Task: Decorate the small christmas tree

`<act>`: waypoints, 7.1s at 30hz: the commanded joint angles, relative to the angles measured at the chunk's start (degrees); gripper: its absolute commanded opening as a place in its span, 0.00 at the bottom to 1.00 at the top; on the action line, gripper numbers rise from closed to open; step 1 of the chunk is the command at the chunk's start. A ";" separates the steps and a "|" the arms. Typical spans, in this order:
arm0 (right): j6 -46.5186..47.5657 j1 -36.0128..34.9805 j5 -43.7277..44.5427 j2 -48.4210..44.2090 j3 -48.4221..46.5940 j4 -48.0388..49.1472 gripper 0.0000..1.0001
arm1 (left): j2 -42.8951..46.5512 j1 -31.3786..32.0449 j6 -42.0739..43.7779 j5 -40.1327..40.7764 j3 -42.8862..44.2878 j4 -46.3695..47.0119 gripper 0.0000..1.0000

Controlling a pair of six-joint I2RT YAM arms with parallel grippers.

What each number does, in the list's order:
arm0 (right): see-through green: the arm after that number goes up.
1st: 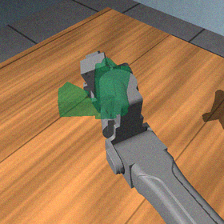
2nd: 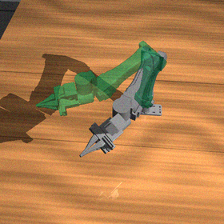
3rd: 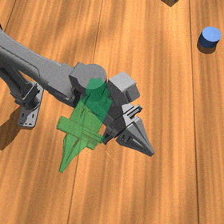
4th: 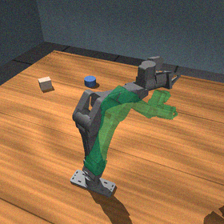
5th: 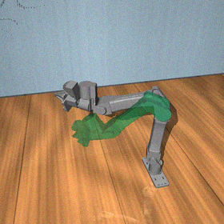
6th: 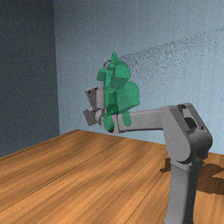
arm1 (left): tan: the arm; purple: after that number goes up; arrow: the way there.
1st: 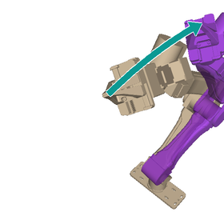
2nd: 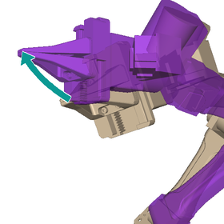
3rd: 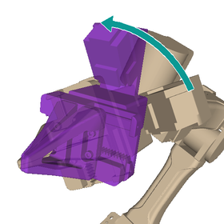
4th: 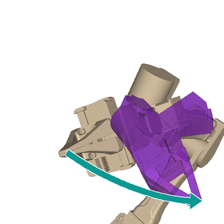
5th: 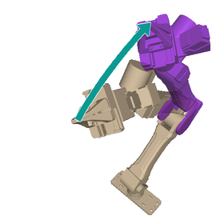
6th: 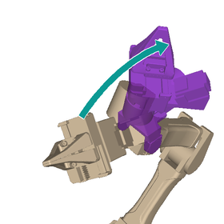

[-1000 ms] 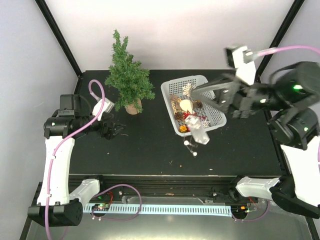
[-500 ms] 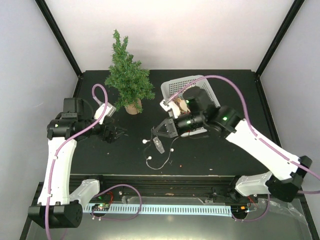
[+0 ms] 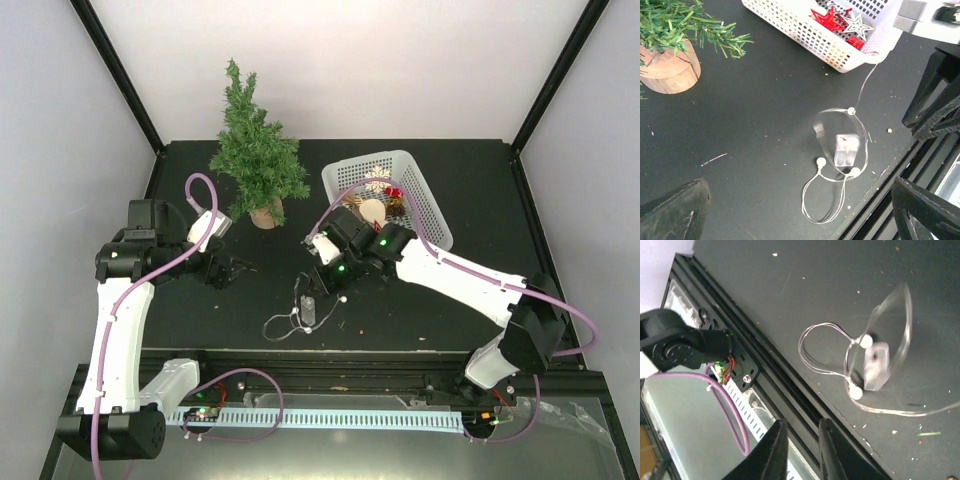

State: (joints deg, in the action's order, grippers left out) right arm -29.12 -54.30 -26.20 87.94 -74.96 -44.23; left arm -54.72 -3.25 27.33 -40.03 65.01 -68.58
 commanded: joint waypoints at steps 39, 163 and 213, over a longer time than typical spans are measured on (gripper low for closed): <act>-19.19 6.48 21.75 8.62 3.67 -0.03 0.64 | 1.81 0.33 -0.43 6.08 -0.15 1.37 0.99; -7.07 67.59 40.47 -18.33 20.02 -17.07 0.58 | -7.18 0.43 4.93 10.69 2.04 4.21 0.99; -0.52 43.36 12.98 -31.51 2.54 -26.43 0.60 | -40.07 -4.82 -14.68 4.18 37.07 34.57 0.63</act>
State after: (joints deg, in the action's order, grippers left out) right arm -30.55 -10.74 -14.94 57.47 -71.55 -69.52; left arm -92.51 -7.62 13.96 -33.63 97.73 -35.05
